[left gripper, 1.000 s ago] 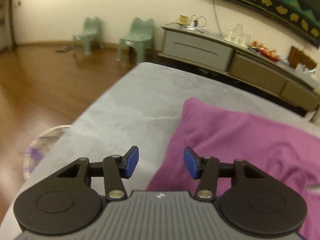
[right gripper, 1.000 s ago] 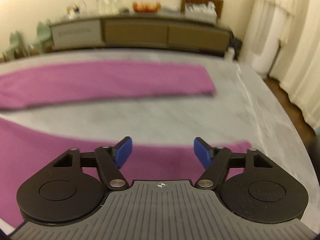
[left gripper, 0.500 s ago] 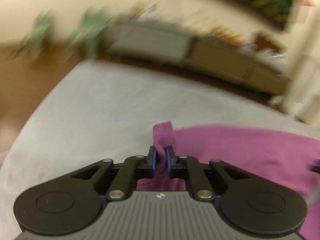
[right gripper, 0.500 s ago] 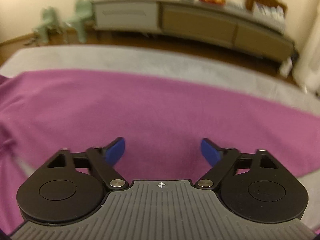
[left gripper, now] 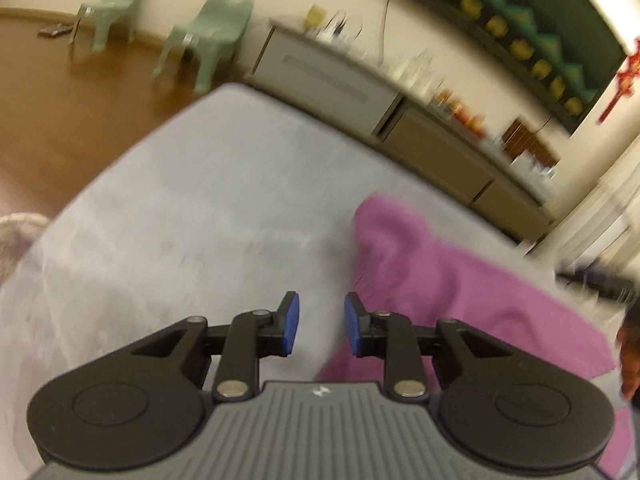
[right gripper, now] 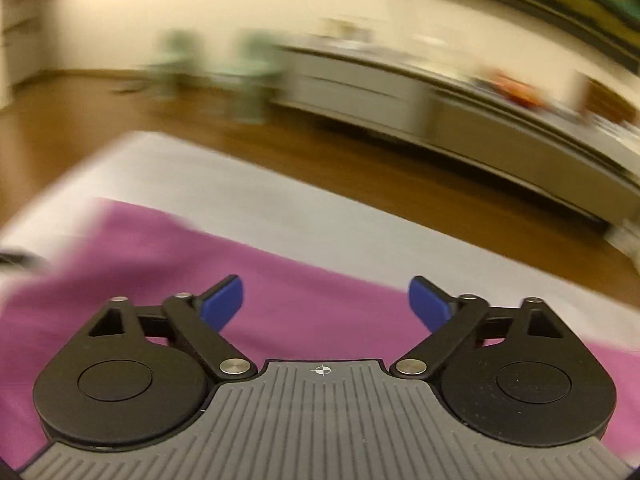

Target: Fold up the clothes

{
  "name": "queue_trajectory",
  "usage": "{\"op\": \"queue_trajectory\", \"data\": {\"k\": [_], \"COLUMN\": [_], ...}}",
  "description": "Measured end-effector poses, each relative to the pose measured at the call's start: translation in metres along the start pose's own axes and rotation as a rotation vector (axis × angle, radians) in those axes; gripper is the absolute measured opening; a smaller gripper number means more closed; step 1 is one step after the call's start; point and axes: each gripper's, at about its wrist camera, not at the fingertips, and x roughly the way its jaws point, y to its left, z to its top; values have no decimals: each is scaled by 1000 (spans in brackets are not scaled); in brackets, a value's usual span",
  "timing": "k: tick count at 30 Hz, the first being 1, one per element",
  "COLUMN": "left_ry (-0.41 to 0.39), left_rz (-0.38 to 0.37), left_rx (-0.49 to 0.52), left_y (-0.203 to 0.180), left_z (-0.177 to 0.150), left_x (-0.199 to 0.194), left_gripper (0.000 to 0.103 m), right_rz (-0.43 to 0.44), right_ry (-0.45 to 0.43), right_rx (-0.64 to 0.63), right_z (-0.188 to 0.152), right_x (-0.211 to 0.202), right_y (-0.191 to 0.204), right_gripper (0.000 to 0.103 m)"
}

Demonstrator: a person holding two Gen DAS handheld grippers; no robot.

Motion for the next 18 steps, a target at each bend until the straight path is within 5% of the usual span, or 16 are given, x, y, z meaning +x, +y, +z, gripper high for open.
{"op": "queue_trajectory", "data": {"k": [3, 9, 11, 12, 15, 18], "left_ry": [27, 29, 8, -3, -52, -81], "left_rz": [-17, 2, -6, -10, -30, -71], "left_rx": [45, 105, 101, 99, 60, 3], "left_y": [-7, -14, -12, -11, -2, 6], "left_z": [-4, 5, 7, 9, 16, 21], "left_x": [2, 1, -4, -6, -18, -21], "left_gripper": [24, 26, 27, 27, 33, 46], "right_rz": [155, 174, 193, 202, 320, 540], "right_ry": [13, 176, 249, 285, 192, -26], "right_rx": [-127, -357, -395, -413, -390, -143], "right_z": [36, 61, 64, 66, 79, 90], "right_x": [36, 115, 132, 140, 107, 69], "right_y": [86, 165, 172, 176, 163, 112], "right_gripper": [100, 98, 59, 9, 5, 5]}}
